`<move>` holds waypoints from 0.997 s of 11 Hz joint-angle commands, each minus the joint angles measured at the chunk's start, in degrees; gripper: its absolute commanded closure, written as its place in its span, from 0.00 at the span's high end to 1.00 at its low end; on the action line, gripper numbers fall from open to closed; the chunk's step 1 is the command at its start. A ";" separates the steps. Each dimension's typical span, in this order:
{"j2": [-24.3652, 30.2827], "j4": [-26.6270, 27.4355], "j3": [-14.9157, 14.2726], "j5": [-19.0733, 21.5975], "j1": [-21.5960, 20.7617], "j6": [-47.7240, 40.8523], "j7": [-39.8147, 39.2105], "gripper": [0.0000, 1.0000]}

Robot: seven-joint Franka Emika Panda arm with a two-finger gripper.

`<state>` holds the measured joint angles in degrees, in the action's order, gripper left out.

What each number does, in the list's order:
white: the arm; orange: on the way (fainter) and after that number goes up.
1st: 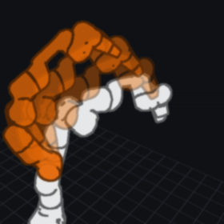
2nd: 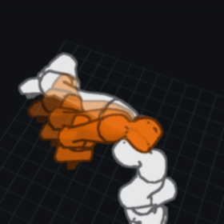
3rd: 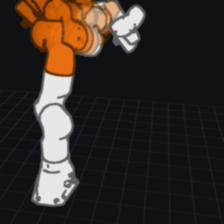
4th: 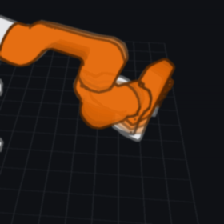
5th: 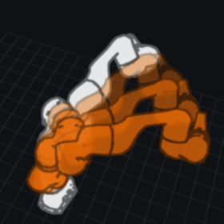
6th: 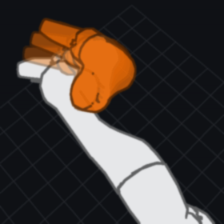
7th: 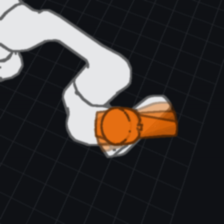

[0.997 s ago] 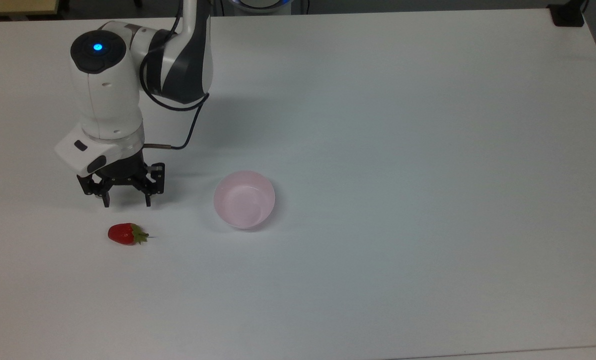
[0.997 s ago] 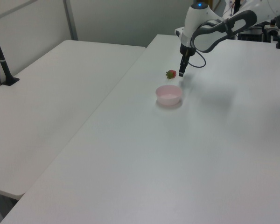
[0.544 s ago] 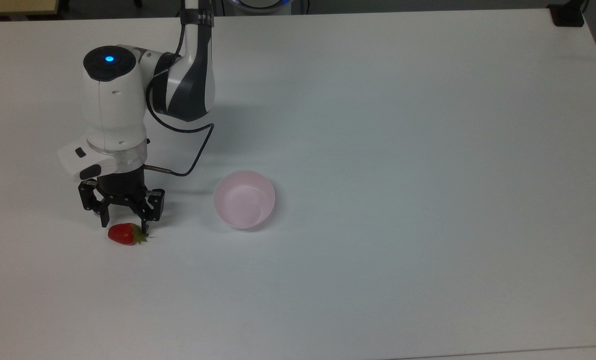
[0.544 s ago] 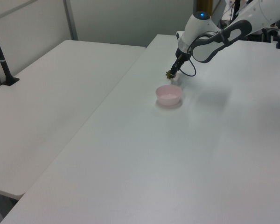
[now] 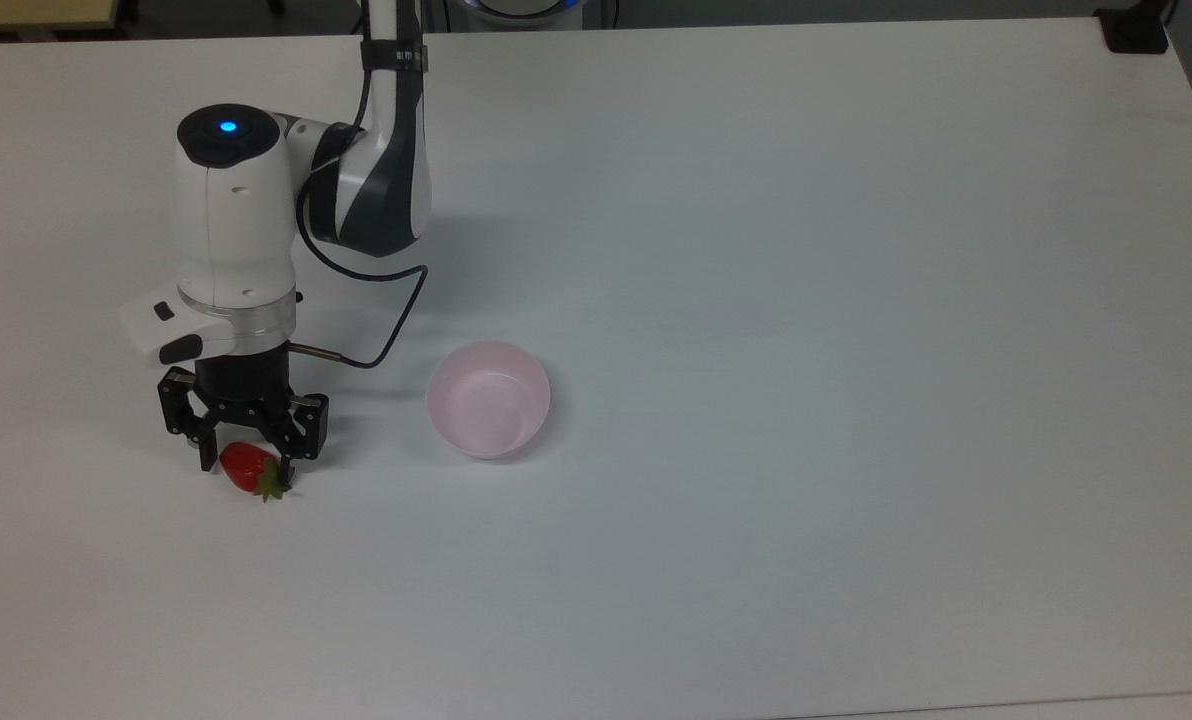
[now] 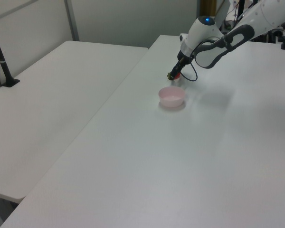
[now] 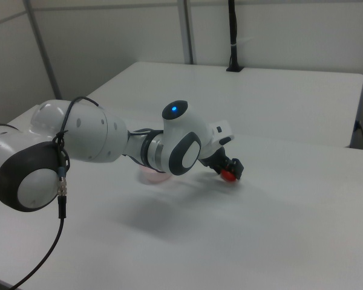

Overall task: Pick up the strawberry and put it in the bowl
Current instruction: 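Close the gripper on the strawberry and lift it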

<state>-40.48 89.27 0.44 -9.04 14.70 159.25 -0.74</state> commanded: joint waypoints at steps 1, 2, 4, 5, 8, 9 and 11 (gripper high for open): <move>-1.18 -1.46 -0.27 0.77 -0.37 0.98 0.74 0.72; -1.35 -1.90 -0.27 0.77 -0.46 0.98 0.83 0.66; -1.36 -1.91 -0.18 0.77 -0.46 0.89 1.09 0.55; -1.27 -1.91 -0.18 0.77 -0.55 0.89 1.09 0.53; 0.04 -1.29 -0.01 0.42 -0.72 0.10 1.00 0.41; 1.09 -0.33 -0.01 0.51 -0.81 -1.03 1.00 0.38; 3.99 -0.15 0.26 0.42 -1.34 -7.77 0.91 0.36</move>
<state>-40.57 88.04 0.64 -9.02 14.35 158.60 -0.52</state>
